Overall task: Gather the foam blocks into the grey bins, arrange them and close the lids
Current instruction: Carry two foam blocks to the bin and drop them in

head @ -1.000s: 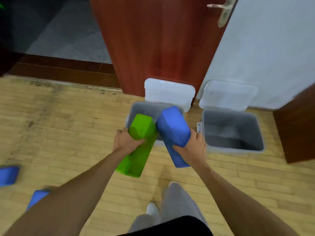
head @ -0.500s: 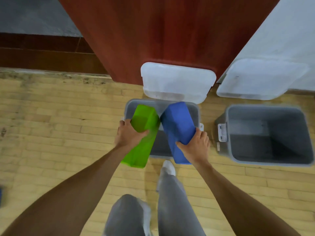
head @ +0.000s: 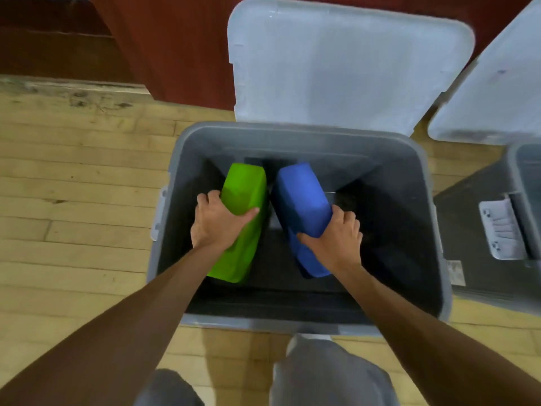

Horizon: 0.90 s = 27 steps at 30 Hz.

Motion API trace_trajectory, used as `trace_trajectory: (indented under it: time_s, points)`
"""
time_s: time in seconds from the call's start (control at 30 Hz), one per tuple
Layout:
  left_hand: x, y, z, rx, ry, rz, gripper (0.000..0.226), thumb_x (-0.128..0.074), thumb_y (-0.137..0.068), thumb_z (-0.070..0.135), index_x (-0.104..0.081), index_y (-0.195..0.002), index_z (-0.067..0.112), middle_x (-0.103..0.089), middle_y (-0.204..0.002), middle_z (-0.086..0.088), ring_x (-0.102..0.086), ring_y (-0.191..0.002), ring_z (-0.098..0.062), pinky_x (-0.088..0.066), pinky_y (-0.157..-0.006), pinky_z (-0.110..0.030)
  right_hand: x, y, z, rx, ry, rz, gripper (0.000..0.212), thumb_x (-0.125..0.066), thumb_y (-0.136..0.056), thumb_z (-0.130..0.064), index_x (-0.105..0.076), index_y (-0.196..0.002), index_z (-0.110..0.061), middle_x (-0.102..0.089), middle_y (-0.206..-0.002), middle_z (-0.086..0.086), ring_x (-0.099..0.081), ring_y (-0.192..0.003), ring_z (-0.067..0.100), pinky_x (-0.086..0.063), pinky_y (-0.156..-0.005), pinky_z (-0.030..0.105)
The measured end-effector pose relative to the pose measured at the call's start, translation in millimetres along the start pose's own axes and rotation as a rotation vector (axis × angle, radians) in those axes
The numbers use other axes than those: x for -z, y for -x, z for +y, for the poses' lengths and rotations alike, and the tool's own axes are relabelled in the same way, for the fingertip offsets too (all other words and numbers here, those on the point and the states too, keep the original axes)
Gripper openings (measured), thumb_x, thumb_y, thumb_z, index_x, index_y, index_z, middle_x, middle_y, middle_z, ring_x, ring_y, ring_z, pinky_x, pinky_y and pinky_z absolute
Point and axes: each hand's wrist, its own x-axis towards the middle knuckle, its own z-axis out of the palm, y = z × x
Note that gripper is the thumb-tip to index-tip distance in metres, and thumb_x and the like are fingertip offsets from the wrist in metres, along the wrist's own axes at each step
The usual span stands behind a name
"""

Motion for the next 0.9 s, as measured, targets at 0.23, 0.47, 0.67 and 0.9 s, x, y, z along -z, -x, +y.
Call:
trace_trajectory:
  time_s: [0.23,0.47,0.67,0.9]
  points:
    - [-21,-5,-29,0.005,0.088,-0.184,0.059,-0.060,-0.091,0.035,-0.040,-0.141,0.010,-0.038,-0.135,-0.014,-0.052,-0.114,-0.034,-0.041,-0.093,-0.036,-32,4,-10,0.107,-0.162,-0.122,0.050,-0.069,-0.085,-0.023,-0.052,-0.130,-0.008,-0.048,-0.127,0.016,-0.045,-0.119,0.033,-0.037,-0.104,0.041]
    - [124,102,-6,0.099,0.084,-0.398,0.032,-0.058,-0.092,0.024,-0.059,-0.122,0.014,-0.065,-0.114,-0.007,-0.061,-0.098,-0.025,-0.050,-0.082,-0.033,100,87,-81,0.214,0.033,-0.431,0.029,-0.059,-0.087,-0.017,-0.066,-0.114,-0.013,-0.063,-0.116,0.010,-0.057,-0.111,0.024,-0.041,-0.093,0.028]
    - [315,241,40,0.270,0.176,-0.368,0.014,-0.060,-0.087,0.024,-0.066,-0.100,0.026,-0.064,-0.094,-0.001,-0.063,-0.090,-0.018,-0.048,-0.077,-0.025,270,186,-190,0.473,0.248,-0.726,0.029,-0.059,-0.090,-0.023,-0.065,-0.115,-0.011,-0.065,-0.117,0.010,-0.059,-0.111,0.026,-0.047,-0.095,0.037]
    - [478,393,55,0.442,0.387,-0.137,0.006,-0.061,-0.090,0.019,-0.064,-0.094,0.022,-0.057,-0.078,0.003,-0.056,-0.071,-0.012,-0.040,-0.055,-0.011,392,296,-312,0.797,0.351,-0.877,0.022,-0.055,-0.093,-0.024,-0.065,-0.111,-0.015,-0.068,-0.108,0.002,-0.062,-0.102,0.019,-0.050,-0.089,0.034]
